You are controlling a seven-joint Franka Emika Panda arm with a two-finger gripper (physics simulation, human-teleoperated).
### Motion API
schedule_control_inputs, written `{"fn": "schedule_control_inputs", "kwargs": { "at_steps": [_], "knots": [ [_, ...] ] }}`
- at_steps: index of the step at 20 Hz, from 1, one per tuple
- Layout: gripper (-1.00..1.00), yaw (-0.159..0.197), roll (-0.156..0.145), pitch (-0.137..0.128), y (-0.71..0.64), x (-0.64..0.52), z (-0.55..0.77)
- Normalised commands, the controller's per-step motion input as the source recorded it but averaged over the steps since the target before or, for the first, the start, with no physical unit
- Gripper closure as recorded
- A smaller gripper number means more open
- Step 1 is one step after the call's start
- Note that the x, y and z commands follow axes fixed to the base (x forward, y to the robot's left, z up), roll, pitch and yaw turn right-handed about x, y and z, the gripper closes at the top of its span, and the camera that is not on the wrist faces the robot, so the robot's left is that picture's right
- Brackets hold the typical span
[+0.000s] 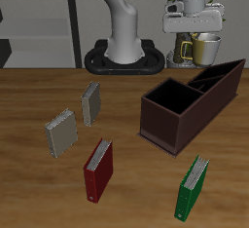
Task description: Place the white-yellow mug into the left desk caddy's left compartment and place the red book into the left desk caddy's front compartment
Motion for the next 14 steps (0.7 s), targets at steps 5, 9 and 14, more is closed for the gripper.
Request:
{"fn": "schedule_control_inputs", "kwargs": {
  "at_steps": [5,9,14],
  "knots": [
    [1.0,0.016,0.004,-0.012,0.31,0.12,0.02],
    [1.0,-0.014,0.025,-0.001,0.27,0.09,-0.04],
    [1.0,-0.004,0.016,0.044,0.09,0.08,-0.18]
  ]
}}
